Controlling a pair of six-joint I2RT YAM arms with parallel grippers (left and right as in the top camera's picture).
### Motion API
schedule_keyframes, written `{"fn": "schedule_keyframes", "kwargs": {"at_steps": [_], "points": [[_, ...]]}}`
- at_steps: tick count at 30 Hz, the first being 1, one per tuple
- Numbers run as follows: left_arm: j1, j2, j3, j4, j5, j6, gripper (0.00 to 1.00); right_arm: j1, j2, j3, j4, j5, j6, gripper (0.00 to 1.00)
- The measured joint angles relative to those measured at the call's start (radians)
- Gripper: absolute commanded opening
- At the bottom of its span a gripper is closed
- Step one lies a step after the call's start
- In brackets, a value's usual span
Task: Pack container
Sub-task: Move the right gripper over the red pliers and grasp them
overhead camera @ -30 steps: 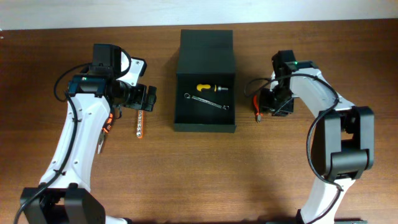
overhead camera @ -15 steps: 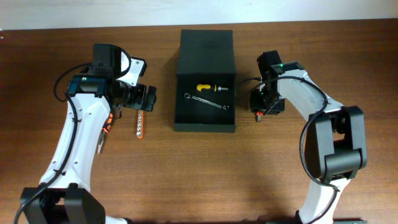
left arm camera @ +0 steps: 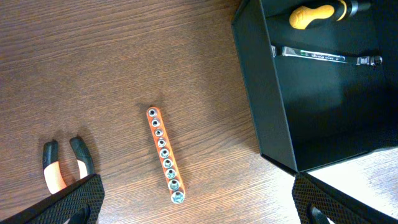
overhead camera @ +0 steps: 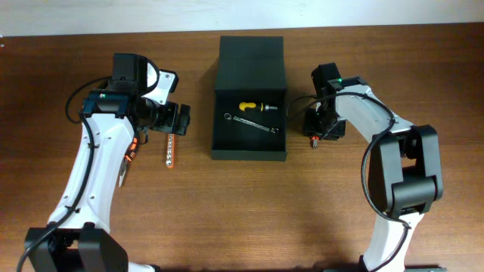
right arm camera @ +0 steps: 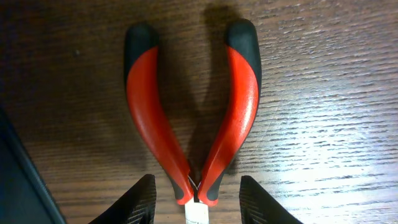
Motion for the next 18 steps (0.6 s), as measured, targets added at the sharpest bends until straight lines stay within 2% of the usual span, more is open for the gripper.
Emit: {"fn": "schedule_keyframes", "kwargs": {"at_steps": [14, 18], "points": [[0.0, 0.0, 0.0, 0.0, 0.0, 0.0, 0.99, 0.0, 0.026, 0.004, 0.026, 0.005, 0.032, 0.42], [0.0, 0.0, 0.0, 0.0, 0.0, 0.0, 0.99, 0.003, 0.028, 0.006, 0.025, 0.014, 0.032, 0.3]]}}
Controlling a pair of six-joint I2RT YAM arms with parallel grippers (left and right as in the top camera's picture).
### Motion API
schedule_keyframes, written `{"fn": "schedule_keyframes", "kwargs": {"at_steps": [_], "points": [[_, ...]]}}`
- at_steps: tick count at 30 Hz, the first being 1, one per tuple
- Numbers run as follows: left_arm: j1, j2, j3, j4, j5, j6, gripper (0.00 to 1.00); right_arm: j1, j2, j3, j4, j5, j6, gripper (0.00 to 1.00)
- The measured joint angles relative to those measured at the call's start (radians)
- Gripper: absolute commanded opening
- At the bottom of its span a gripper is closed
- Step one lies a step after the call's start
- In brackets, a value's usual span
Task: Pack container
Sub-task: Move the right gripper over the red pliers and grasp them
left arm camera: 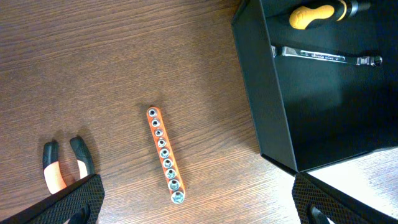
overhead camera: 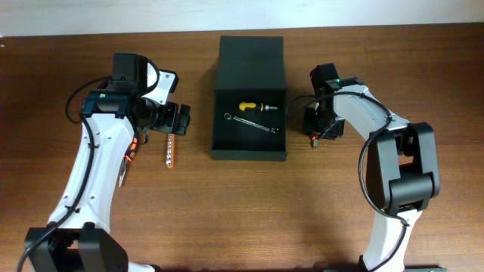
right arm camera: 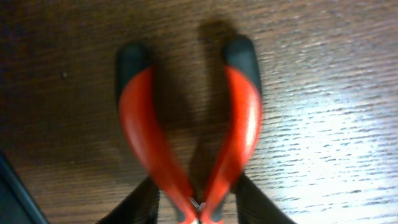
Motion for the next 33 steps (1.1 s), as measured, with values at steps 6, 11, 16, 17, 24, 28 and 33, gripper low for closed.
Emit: {"fn": "schedule_keyframes", "kwargs": {"at_steps": [6, 11, 16, 17, 24, 28, 33], "points": [[0.0, 0.0, 0.0, 0.0, 0.0, 0.0, 0.99, 0.0, 0.0, 0.0, -0.01, 0.0, 0.003, 0.2], [0.0, 0.0, 0.0, 0.0, 0.0, 0.0, 0.99, 0.001, 0.0, 0.003, -0.026, 0.0, 0.004, 0.17], [0.0, 0.0, 0.0, 0.0, 0.0, 0.0, 0.99, 0.001, 0.0, 0.005, -0.031, 0.0, 0.003, 0.16], [0.0, 0.0, 0.0, 0.0, 0.0, 0.0, 0.99, 0.001, 0.0, 0.005, -0.032, 0.0, 0.004, 0.16], [0.0, 0.0, 0.0, 0.0, 0.0, 0.0, 0.99, 0.002, 0.0, 0.005, -0.034, 0.009, 0.004, 0.15], [0.0, 0.0, 0.0, 0.0, 0.0, 0.0, 0.99, 0.004, 0.0, 0.005, -0.034, 0.016, 0.004, 0.14], [0.0, 0.0, 0.0, 0.0, 0.0, 0.0, 0.99, 0.008, -0.004, 0.005, -0.035, 0.042, 0.004, 0.13]]}}
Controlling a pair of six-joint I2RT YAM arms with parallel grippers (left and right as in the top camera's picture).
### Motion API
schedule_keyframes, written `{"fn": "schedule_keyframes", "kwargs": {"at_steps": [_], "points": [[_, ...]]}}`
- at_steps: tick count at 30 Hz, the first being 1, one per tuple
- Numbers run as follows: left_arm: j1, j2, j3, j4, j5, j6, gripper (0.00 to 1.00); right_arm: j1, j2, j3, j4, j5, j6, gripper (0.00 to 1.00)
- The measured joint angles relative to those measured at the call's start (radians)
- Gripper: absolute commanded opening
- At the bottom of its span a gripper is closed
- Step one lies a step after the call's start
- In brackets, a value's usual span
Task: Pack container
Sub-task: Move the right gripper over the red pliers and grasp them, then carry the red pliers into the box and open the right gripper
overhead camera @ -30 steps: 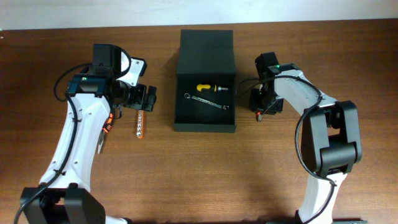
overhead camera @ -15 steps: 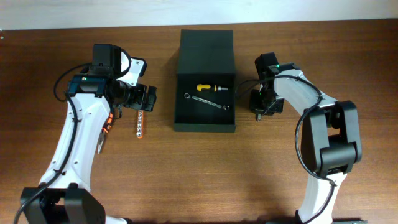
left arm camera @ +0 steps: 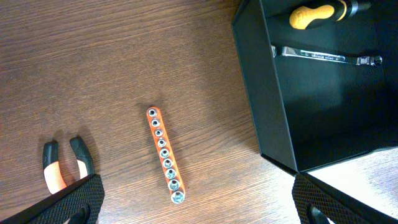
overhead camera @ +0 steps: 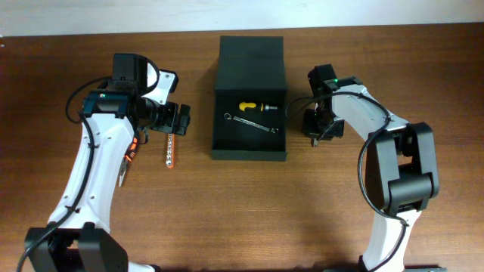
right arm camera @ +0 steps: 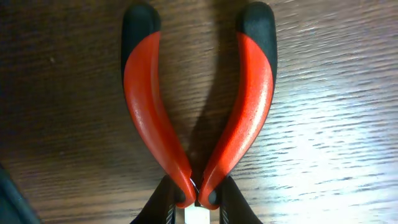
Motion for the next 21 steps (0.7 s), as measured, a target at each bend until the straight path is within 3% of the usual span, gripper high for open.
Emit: {"fn": "schedule_keyframes", "kwargs": {"at_steps": [9, 21], "points": [[0.0, 0.0, 0.0, 0.0, 0.0, 0.0, 0.99, 0.0, -0.074, -0.011, -0.007, 0.094, -0.005, 0.04], [0.0, 0.0, 0.0, 0.0, 0.0, 0.0, 0.99, 0.002, -0.305, -0.011, -0.008, 0.091, -0.119, 0.04]]}}
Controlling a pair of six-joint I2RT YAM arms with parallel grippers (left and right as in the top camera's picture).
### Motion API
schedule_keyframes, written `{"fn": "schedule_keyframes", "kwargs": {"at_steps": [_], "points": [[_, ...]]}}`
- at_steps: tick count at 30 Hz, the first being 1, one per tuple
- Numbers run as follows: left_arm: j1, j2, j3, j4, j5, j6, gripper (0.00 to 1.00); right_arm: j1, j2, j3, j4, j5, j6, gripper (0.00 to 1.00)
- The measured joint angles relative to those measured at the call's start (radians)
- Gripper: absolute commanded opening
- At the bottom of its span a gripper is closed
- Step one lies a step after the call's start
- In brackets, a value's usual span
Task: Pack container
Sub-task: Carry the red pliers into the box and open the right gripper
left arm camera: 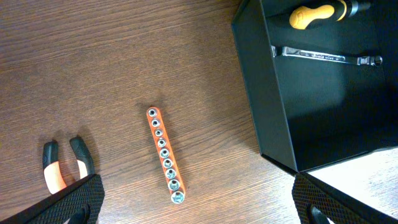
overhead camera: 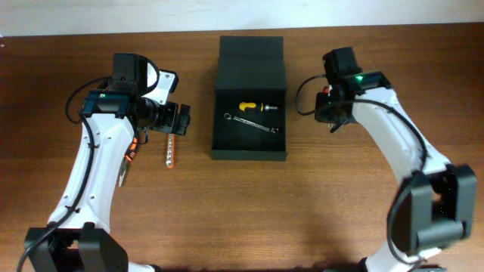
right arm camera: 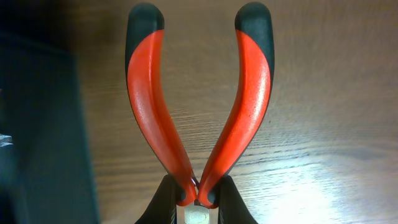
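My right gripper (right arm camera: 198, 199) is shut on the joint of the red-handled pliers (right arm camera: 149, 118), which hang above the table with their handles spread. In the overhead view the right gripper (overhead camera: 333, 113) is just right of the open black box (overhead camera: 249, 153). A yellow-handled screwdriver (overhead camera: 257, 107) and a wrench (overhead camera: 252, 123) lie inside the box. My left gripper (left arm camera: 199, 208) hovers open, left of the box, above the orange socket rail (left arm camera: 165, 154).
Orange-handled pliers (left arm camera: 55, 171) lie on the table left of the socket rail. The box lid (overhead camera: 251, 57) stands open at the far side. The box's dark wall (right arm camera: 37, 124) shows at the left of the right wrist view.
My right gripper, then shut on the red pliers as they lay on the table, now holds them off the wood and slightly farther back. The left arm has not moved.
The right gripper stood open astride the joint of the red pliers on the table. It then had its fingers closer in on them, then was shut on the joint. Now the pliers are held above the table beside the box. The left arm stayed still throughout.
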Motion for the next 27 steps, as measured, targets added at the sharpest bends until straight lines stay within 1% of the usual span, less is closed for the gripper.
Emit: {"fn": "schedule_keyframes", "kwargs": {"at_steps": [6, 10, 13, 20, 27], "points": [[0.0, 0.0, 0.0, 0.0, 0.0, 0.0, 0.99, 0.057, -0.138, 0.024, 0.001, -0.051, -0.18, 0.04], [0.0, 0.0, 0.0, 0.0, 0.0, 0.0, 0.99, 0.146, -0.195, 0.056, 0.028, -0.079, -0.312, 0.04], [0.0, 0.0, 0.0, 0.0, 0.0, 0.0, 0.99, 0.218, -0.206, 0.064, 0.043, -0.088, -0.421, 0.04], [0.0, 0.0, 0.0, 0.0, 0.0, 0.0, 0.99, 0.354, -0.156, 0.064, 0.082, -0.099, -0.713, 0.04], [0.0, 0.0, 0.0, 0.0, 0.0, 0.0, 0.99, 0.385, 0.0, 0.064, 0.095, -0.101, -0.998, 0.04]]}}
